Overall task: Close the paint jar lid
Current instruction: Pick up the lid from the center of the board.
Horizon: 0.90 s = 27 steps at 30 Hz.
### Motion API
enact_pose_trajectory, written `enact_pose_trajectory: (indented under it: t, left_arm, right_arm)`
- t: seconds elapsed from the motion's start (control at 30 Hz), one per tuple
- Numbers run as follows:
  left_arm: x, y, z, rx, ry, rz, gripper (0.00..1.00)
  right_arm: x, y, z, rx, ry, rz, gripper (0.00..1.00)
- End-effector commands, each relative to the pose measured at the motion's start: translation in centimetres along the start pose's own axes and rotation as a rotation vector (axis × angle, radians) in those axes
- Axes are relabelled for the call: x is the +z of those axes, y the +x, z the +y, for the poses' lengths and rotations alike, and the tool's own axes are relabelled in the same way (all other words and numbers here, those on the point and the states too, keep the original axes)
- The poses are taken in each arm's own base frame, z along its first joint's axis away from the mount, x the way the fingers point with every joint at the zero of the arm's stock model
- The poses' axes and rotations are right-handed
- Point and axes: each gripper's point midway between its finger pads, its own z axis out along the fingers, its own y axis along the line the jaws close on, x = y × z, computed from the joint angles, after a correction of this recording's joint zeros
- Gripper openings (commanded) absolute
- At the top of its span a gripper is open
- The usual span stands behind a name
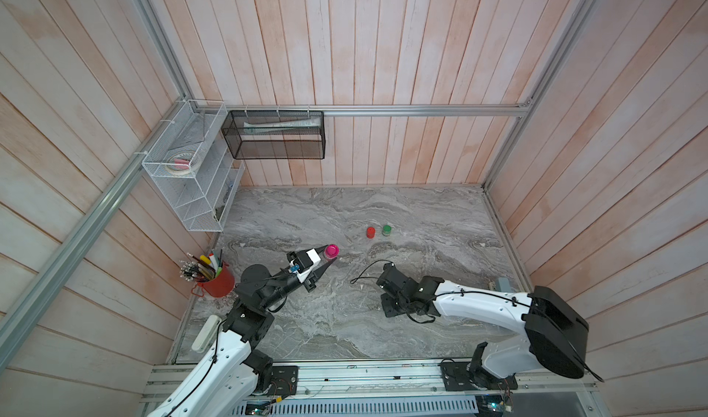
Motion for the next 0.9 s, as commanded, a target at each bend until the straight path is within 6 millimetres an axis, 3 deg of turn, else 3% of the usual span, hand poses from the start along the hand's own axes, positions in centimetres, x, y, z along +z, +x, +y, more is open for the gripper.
enact_pose_trajectory:
  t: [0.0, 0.2, 0.37, 0.6, 0.87]
  left_arm:
    - [0.4, 0.0, 0.2, 0.010, 0.000, -0.012, 0.38]
    - [2.1, 0.0, 0.8, 0.013, 0.024, -0.030, 0.38]
    - [4.0, -0.5, 1.2, 0.030, 0.060, -0.103, 0.38]
    - [5.0, 0.5, 1.6, 0.023, 0.088, -0.146, 0.39]
    - [5.8, 2.4, 2.0, -0.055, 0.095, -0.121, 0.38]
  right_arm:
    - [-2.8, -3.8, -0.3, 0.018, -0.098, -0.092, 0.35]
    - [-7.1, -9.7, -2.5, 0.026, -0.182, -0.247, 0.34]
    - [-8.6, -13.5, -2.7, -0.039, -0.218, -0.287, 0.34]
    - [-11.0, -18.1, -1.0, -0.136, -0.331, -0.386, 0.33]
    - [-13.2, -19.5, 3.2, -0.287, -0.491, -0.440, 0.32]
